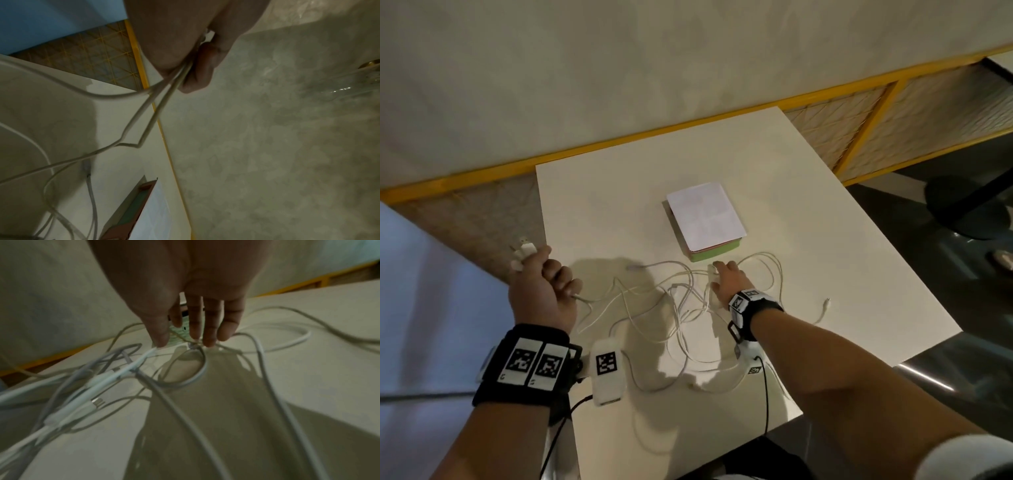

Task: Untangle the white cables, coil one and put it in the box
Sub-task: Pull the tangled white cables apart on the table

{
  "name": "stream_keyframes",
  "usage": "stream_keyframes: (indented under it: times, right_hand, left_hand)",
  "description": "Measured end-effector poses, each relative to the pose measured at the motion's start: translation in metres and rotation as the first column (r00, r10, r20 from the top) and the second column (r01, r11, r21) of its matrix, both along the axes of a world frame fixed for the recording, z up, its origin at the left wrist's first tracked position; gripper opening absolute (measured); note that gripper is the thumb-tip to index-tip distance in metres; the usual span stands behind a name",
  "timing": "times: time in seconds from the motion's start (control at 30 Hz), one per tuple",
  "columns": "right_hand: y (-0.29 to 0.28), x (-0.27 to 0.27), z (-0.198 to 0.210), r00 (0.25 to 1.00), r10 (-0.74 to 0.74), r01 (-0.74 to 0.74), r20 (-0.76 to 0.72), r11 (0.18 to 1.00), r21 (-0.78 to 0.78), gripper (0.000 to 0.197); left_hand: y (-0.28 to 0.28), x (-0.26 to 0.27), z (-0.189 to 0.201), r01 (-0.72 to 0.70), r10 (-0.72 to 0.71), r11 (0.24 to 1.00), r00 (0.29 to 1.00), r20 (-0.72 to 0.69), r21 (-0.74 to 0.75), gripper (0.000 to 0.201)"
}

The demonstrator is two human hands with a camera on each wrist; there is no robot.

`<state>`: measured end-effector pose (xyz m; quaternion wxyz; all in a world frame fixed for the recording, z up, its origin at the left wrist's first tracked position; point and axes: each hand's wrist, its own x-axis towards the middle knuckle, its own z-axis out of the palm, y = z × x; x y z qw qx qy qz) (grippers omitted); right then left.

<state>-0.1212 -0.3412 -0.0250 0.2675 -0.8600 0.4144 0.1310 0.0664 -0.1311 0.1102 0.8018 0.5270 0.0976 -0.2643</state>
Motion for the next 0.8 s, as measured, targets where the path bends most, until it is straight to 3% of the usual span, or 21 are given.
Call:
stream_keyframes:
  times: [0.23, 0.37, 0.5, 0.57, 0.8]
  right_hand:
    - [0.001, -0.001, -0.005, 0.995, 0.098, -0.097, 0.004, 0.992, -0.086, 0.030]
    - [0.009, -0.004, 0.042, 0.954, 0.087, -0.057, 0.286, 0.992, -0.109, 0.029]
    - [0.014, -0.011, 0.111, 0.775, -0.067, 0.004, 0.629, 0.995, 0.101, 0.026]
    - [0.012, -0.012, 0.131, 0.723, -0.096, 0.005, 0.684, 0.991, 0.134, 0.025]
    - [0.008, -0.042, 0.169, 0.827, -0.044, -0.043, 0.560, 0.989, 0.140, 0.024]
  left_hand:
    - [0.007, 0.004, 0.006, 0.023, -0.024, 1.000, 0.999, 0.031, 0.015, 0.037]
    - [0.004, 0.005, 0.009, 0.028, -0.030, 0.999, 0.998, 0.049, 0.024, 0.037]
    - [-0.002, 0.003, 0.017, 0.019, -0.018, 1.000, 0.998, 0.058, -0.021, 0.036]
    - [-0.010, -0.001, 0.022, 0.041, -0.039, 0.998, 0.998, 0.057, -0.041, 0.036]
    - [-0.018, 0.000, 0.057, 0.004, 0.008, 0.997, 0.989, 0.150, -0.078, 0.039]
